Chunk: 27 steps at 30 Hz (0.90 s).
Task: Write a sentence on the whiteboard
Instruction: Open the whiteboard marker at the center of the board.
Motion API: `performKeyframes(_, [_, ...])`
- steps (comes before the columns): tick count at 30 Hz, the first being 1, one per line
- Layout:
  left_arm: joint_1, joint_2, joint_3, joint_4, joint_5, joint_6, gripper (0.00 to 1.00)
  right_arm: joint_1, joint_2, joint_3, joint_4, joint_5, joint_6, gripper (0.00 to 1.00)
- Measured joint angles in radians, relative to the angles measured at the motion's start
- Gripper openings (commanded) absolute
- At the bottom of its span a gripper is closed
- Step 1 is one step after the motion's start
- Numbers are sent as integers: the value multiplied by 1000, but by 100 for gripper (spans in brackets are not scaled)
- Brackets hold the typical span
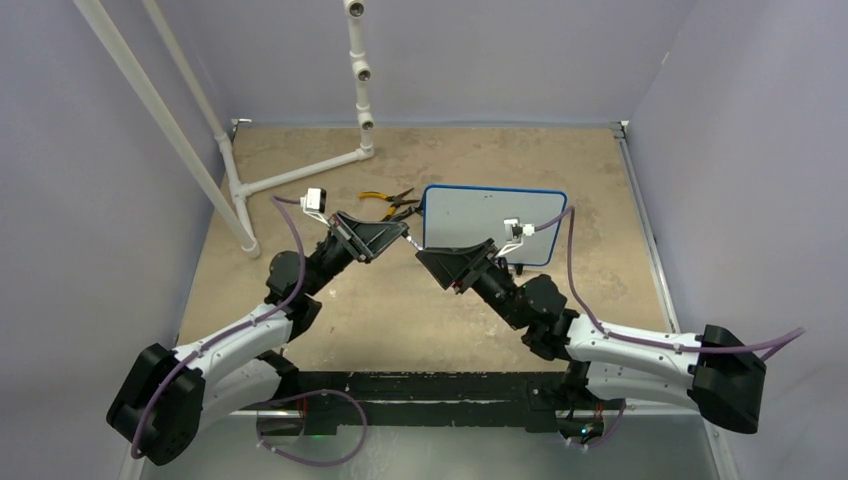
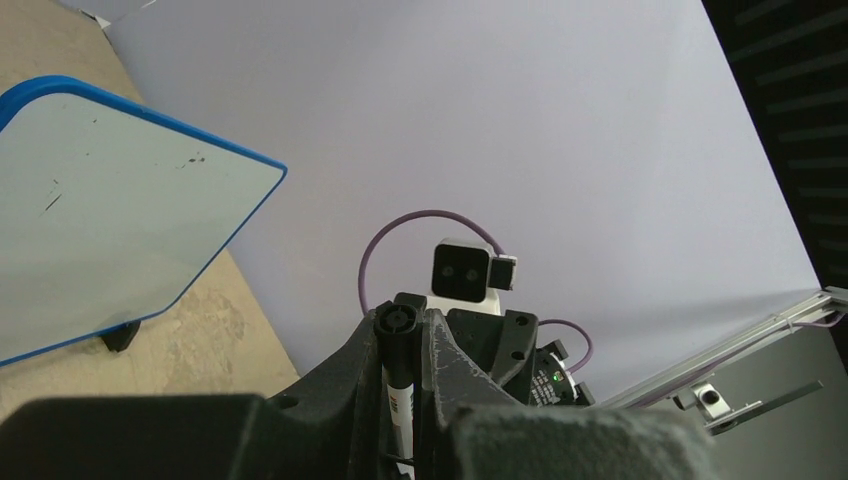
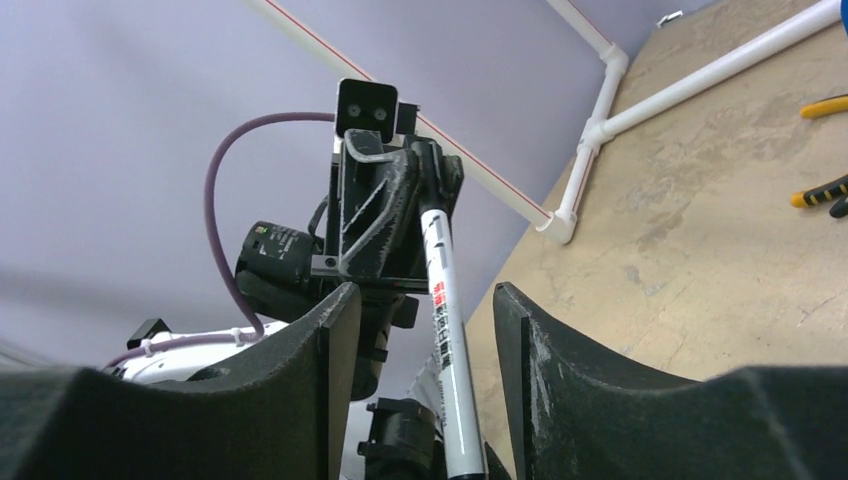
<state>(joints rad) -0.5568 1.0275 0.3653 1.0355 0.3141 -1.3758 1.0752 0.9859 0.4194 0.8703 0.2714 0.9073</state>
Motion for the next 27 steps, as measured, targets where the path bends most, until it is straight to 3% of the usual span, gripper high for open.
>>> performKeyframes(18, [0, -25, -51, 76, -58, -12, 0, 0, 75, 25, 40, -15, 44, 27])
performKeyframes(23, [0, -28, -55, 82, -62, -19, 0, 0, 85, 26, 44, -28, 47, 15])
performKeyframes(26, [0, -28, -57, 85, -64, -24, 0, 0, 88, 26, 52, -32, 51, 0])
performKeyframes(27, [0, -29, -58, 87, -66, -28, 0, 0, 88, 26, 53, -33, 51, 0])
